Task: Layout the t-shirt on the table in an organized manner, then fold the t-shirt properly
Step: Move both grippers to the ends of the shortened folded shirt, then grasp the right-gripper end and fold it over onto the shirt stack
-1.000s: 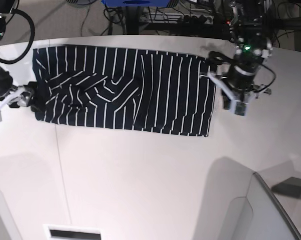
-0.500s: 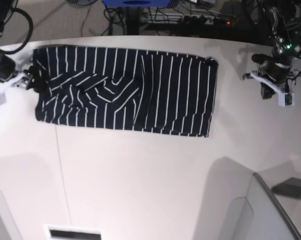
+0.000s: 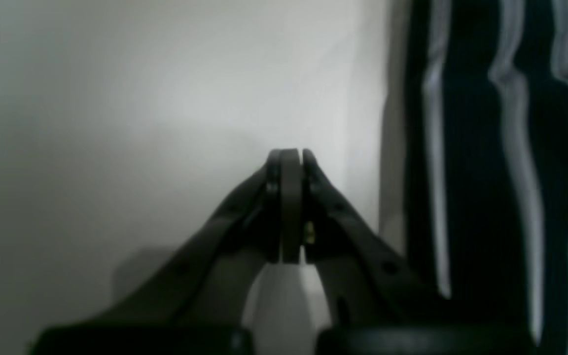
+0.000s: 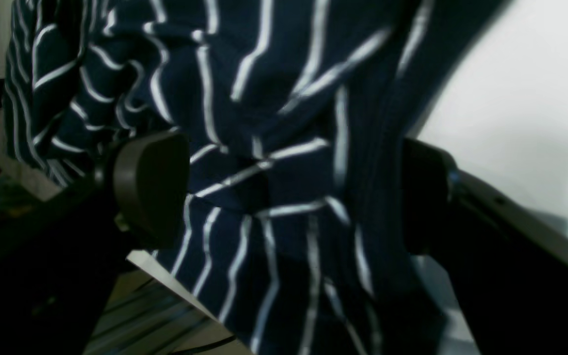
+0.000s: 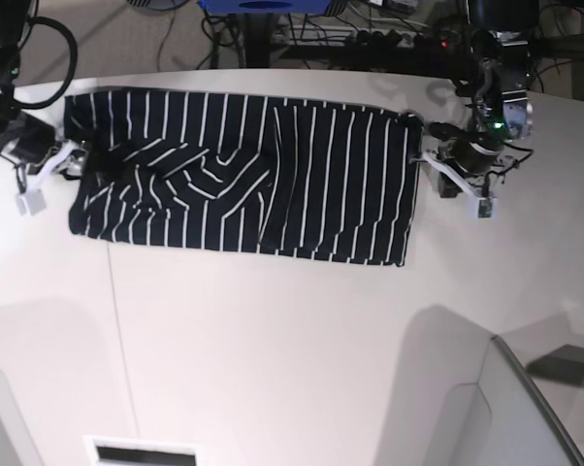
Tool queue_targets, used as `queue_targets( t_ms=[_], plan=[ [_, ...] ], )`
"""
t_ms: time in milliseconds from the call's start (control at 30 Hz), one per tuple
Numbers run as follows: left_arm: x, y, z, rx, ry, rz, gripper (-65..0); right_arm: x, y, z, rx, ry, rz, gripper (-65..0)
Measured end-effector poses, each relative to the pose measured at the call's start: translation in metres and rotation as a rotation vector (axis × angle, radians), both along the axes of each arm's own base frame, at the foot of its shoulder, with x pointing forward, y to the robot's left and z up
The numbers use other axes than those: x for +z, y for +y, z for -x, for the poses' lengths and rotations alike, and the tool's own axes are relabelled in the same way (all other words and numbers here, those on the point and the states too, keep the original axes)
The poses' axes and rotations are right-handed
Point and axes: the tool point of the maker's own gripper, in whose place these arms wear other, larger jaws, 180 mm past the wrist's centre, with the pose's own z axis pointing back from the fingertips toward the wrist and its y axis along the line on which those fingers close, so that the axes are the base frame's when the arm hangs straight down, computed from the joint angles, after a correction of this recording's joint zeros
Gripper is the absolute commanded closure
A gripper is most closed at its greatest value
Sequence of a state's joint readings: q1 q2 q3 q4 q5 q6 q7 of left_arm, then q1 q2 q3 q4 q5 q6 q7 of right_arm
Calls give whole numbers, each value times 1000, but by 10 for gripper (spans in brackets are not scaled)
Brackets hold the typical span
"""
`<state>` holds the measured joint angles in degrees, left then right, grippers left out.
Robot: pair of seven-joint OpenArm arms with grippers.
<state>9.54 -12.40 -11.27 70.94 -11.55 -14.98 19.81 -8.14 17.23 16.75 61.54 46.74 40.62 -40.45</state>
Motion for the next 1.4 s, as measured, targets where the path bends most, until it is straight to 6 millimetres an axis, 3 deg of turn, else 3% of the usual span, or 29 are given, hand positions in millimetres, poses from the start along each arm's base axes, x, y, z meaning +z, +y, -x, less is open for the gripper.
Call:
queue_targets(
  t_ms=[167,300,500,833,1000,1100,1300,1400],
  plan=[
    [-4,-30,-7,-63,-36,43,0,0,11,-1,5,-8,-26,-597],
    [-4,-30,-9,-66,-41,47,0,0,16,-3,5,-12,-39,-590],
    [-6,-30,-10,-64,-45,51,0,-5,15,-5,11,15,-32,-443],
    [-5,-49,-18,-56,-57,85,0,-7,43,-15,66,7,-85,-428],
    [-5,-49,-18,-56,-58,85,0,-11,42,-12,82,37,-64,-233],
    [-7,-61,-17,-94,-55,82,0,-15,42,-7,88,54,-60,-138],
    [-8,-88,-17,-153,-56,107,0,-16,42,-6,108,73,-45,-11],
    [-9,-99,-16,-194,-54,108,0,-16,41,-7,116,75,-37,-6]
  ],
)
